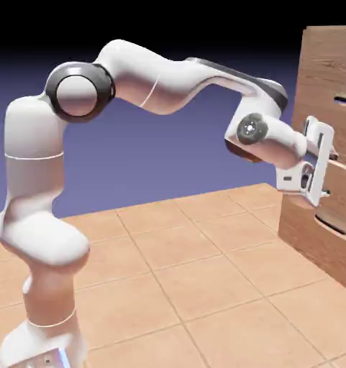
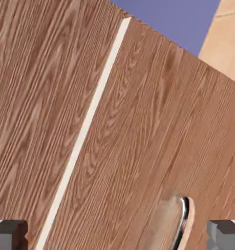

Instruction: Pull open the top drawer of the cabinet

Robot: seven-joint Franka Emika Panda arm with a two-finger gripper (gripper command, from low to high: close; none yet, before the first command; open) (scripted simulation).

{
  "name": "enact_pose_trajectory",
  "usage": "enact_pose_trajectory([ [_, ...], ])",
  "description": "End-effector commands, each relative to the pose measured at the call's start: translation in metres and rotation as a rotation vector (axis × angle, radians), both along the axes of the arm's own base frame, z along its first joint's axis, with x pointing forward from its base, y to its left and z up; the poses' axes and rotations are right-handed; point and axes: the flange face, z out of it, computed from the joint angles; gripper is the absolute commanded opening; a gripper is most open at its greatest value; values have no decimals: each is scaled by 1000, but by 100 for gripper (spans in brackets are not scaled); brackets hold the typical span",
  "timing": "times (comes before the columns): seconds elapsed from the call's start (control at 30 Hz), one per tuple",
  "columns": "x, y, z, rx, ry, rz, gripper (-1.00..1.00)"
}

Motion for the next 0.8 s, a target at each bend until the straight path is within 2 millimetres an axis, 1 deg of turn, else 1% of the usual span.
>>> enact_pose_trajectory([
  [0.0,4,1,2,16,-16,-15,0],
  [0.17,27,11,15,92,-109,-79,0],
  [0.3,44,26,30,146,-194,-111,0],
  [0.4,57,44,43,185,-264,-124,0],
  [0.5,69,66,58,223,-337,-125,0],
  [0.67,86,114,86,288,-461,-100,0],
  [0.7,86,114,86,288,-461,-100,0],
  [0.77,100,114,90,284,-464,-98,0],
])
